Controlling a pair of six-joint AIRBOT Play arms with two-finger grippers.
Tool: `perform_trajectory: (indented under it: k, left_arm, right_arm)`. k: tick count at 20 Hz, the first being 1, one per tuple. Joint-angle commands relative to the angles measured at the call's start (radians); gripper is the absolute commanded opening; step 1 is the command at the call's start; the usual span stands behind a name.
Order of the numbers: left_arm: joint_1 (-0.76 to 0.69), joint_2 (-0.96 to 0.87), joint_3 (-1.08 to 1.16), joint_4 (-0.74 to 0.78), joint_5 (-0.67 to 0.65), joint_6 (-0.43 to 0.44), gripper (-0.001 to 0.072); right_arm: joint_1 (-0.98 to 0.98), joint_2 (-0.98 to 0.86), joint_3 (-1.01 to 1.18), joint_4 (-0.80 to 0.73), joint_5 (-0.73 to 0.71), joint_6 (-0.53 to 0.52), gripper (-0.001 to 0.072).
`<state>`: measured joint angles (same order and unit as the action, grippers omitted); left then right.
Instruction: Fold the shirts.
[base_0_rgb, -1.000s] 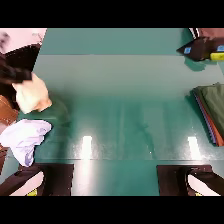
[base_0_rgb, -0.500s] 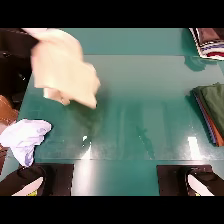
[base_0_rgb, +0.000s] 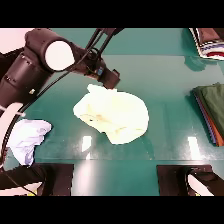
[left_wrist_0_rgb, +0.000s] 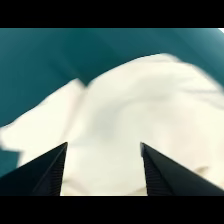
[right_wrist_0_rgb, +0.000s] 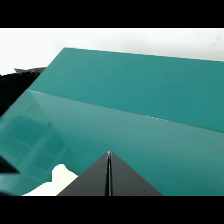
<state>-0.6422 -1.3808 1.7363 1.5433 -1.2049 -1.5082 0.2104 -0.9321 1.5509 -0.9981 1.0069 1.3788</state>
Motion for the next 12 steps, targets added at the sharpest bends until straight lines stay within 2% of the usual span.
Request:
perform_trajectory:
  k: [1, 4, 6, 8, 12]
  left_arm:
    - [0.211, -0.021, -0.032, 0.085, -0.066, -0.095, 0.0542]
    - [0.456, -0.021, -0.191, -0.132, -0.062, -0.103, 0.0542]
    - [0.556, -0.021, -0.346, -0.273, -0.027, -0.047, 0.0541]
    - [0.610, -0.026, -0.499, -0.365, 0.023, -0.002, 0.0542]
    - [0.626, -0.029, -0.705, -0.430, 0.172, 0.005, 0.0542]
  right_arm:
    - [0.000, 0.000, 0.000, 0.000, 0.019, 0.000, 0.0019]
    - [0.000, -0.007, 0.000, 0.000, 0.020, 0.000, 0.0019]
    - [0.000, -0.021, 0.000, 0.001, 0.028, 0.000, 0.0019]
    - [0.000, -0.042, 0.000, 0.003, 0.039, 0.000, 0.0019]
    - [0.000, -0.071, 0.000, 0.004, 0.059, 0.000, 0.0019]
